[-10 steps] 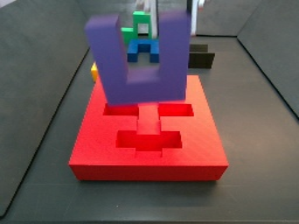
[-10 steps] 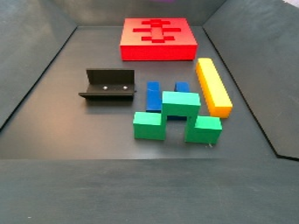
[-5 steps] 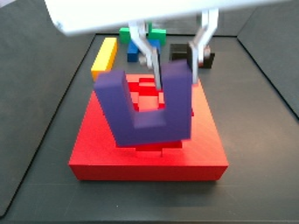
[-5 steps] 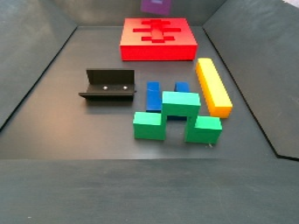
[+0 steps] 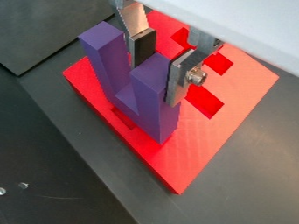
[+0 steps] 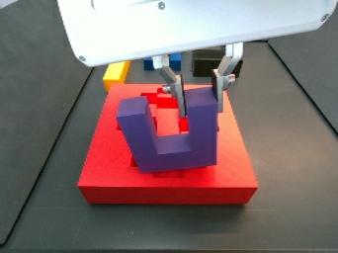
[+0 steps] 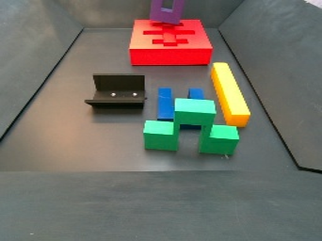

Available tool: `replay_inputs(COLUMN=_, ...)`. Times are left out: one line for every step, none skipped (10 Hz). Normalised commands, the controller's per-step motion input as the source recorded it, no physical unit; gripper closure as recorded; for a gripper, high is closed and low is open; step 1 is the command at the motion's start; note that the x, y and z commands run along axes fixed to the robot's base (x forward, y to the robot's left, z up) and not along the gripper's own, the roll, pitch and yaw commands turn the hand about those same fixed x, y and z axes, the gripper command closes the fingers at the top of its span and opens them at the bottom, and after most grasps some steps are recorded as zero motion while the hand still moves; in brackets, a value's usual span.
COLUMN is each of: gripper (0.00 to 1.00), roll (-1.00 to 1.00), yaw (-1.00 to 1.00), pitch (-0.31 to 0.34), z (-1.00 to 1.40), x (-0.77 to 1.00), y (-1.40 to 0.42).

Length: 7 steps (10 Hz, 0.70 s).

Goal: Pick up the purple object. Move up. Place the purple object on the fixture. Regrasp the purple object. Move to above the board. Insert the purple object.
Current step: Insert the purple object.

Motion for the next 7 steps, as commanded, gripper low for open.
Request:
replay_inputs(gripper=1.0, roll=0.25, yaw=0.09, pitch=-0.016, z=-0.03, x=0.07, y=0.07)
replay_inputs(gripper=1.0, roll=0.35, yaw=0.0, pitch=-0.001, z=-0.03, x=0.0, y=0.01)
replay_inputs(gripper=1.0, roll=0.4, yaw=0.0, pitch=0.0, z=-0.05, x=0.01, y=0.0)
replay_inputs(gripper=1.0, roll=0.41, yaw=0.0, pitch=0.0, z=-0.09, x=0.0, y=0.0)
replay_inputs(gripper=1.0, roll=0.41, yaw=0.0, pitch=0.0, z=-0.17, x=0.0, y=0.0)
replay_inputs(gripper=1.0, roll=0.35, yaw=0.0, pitch=0.0, z=-0.23, x=-0.06, y=-0.01)
replay_inputs(gripper=1.0, roll=0.29, yaw=0.0, pitch=-0.004, z=-0.24, x=-0.08, y=-0.02)
